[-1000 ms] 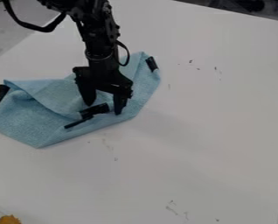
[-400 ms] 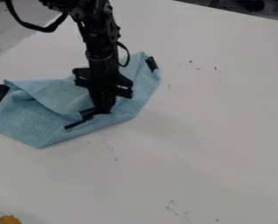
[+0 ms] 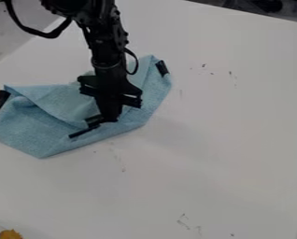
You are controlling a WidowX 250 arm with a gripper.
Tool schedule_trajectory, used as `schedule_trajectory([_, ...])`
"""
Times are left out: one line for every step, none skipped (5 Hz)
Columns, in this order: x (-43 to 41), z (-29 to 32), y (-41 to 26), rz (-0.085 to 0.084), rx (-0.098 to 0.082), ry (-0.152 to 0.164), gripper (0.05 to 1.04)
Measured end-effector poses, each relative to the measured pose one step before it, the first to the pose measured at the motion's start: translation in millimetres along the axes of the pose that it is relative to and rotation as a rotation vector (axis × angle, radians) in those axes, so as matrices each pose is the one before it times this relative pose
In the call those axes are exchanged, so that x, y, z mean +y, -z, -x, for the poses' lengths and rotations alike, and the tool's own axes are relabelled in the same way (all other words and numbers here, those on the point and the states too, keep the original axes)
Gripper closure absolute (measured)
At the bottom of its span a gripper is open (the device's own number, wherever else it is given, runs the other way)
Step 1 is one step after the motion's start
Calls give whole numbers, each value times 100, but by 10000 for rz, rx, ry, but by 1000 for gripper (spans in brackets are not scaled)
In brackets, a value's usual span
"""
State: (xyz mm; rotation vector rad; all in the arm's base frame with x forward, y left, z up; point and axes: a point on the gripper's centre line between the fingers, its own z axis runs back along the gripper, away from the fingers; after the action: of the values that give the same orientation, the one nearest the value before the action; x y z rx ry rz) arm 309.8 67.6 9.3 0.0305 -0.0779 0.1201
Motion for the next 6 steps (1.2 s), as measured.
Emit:
schedule_trajectory([-144, 333, -29, -56, 202, 139, 551])
schedule_trajectory([21, 20, -28, -40, 33, 59, 255])
schedule_trajectory([26, -145, -26, 14, -77, 116, 76])
schedule_trajectory([-72, -304, -30, 18, -171, 58, 133])
schedule_trajectory([383, -246, 340, 16, 48, -83, 413])
schedule_trajectory([335, -299, 100, -131, -19, -158, 696])
